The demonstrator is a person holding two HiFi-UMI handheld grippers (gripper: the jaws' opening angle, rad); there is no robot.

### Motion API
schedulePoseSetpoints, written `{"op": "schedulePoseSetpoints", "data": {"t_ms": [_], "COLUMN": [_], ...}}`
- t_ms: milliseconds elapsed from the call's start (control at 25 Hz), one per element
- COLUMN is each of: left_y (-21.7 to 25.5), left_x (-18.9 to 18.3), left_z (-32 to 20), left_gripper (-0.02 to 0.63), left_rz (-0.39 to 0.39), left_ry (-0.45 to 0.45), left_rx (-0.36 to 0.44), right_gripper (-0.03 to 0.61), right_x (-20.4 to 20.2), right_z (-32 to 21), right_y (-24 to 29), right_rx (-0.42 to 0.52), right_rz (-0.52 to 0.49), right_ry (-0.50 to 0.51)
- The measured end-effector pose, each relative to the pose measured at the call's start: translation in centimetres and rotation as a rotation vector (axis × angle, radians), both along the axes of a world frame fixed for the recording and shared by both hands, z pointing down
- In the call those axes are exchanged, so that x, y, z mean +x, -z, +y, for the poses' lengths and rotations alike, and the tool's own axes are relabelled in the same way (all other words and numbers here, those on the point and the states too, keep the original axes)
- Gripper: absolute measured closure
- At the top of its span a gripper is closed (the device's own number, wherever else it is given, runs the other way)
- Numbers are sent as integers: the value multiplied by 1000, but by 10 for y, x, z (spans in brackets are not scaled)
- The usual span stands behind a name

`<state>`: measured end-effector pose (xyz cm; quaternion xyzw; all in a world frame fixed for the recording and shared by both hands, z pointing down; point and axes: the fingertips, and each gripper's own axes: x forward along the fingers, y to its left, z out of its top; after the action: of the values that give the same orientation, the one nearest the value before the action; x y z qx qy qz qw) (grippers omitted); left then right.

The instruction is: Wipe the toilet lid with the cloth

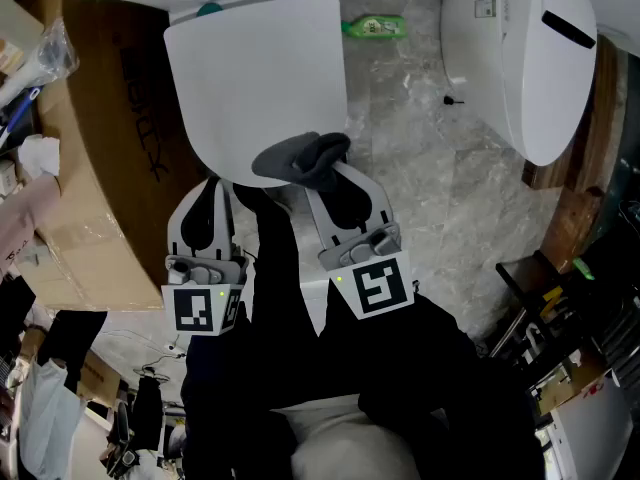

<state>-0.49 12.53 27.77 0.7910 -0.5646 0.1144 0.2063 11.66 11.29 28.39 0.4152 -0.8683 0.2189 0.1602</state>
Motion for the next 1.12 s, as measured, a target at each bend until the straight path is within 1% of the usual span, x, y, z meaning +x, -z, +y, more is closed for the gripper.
{"op": "schedulePoseSetpoints", "data": {"t_ms": [240,680,800,920,1000,1120], "left_y": [-4,-5,-6,-7,-7,-8], "left_x": [11,16,17,16,15,11], "left_z": [5,7,7,7,6,4], "left_gripper": [601,600,601,601,601,601], "left_rz": [-11,-6,1,4,6,18], "left_ry": [-31,-31,-29,-25,-23,-1], "left_rx": [-31,-32,-32,-40,-38,-27], "right_gripper": [505,505,505,505,505,505], "right_x": [6,8,7,8,9,10], "right_z": [3,5,3,-5,-15,-40], "right_y": [-2,-3,-10,-23,-35,-48], "right_rx": [0,2,7,27,54,103], "right_rz": [4,6,40,111,161,202], "right_ry": [-2,6,36,79,101,121]}}
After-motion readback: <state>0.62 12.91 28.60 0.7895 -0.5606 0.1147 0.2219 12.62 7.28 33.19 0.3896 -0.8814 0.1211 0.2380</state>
